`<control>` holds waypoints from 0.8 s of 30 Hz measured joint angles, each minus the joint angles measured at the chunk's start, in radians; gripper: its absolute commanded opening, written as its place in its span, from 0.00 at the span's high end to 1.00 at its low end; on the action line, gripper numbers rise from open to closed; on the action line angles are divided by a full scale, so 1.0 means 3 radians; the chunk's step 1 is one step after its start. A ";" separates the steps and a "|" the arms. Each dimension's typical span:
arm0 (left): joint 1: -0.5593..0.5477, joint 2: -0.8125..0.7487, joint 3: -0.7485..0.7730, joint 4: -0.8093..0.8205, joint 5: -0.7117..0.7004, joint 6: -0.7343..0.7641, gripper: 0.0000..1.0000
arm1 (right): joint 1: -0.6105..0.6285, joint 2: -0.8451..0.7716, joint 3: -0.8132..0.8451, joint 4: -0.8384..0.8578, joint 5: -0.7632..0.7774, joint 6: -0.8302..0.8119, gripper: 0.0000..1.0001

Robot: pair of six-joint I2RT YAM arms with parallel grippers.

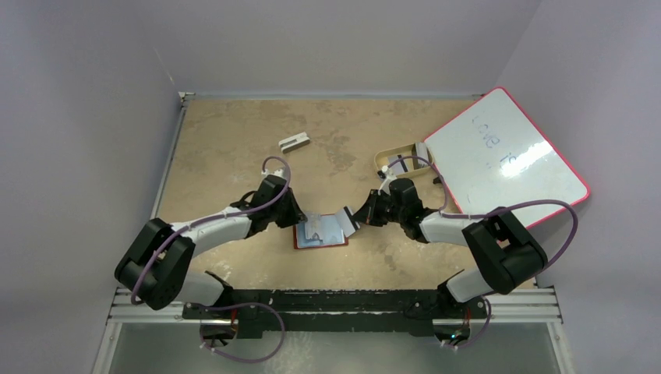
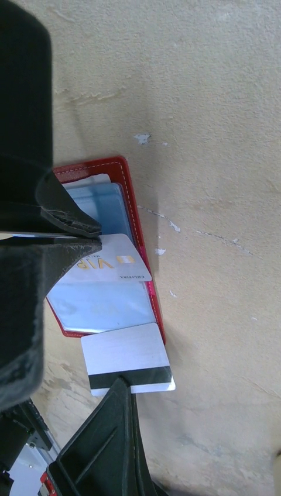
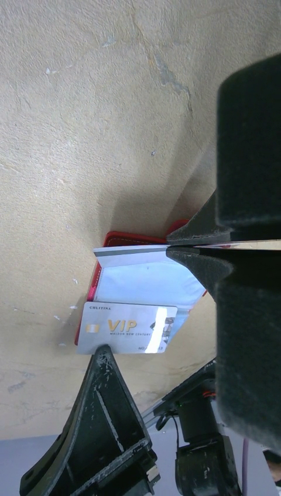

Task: Put the credit cards into the card holder
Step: Insert the credit card into the card holder.

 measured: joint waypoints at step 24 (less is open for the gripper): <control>-0.0001 0.0069 -0.0066 0.0094 0.0256 0.0022 1.00 | 0.0000 0.0001 0.0003 -0.0003 0.0003 0.0000 1.00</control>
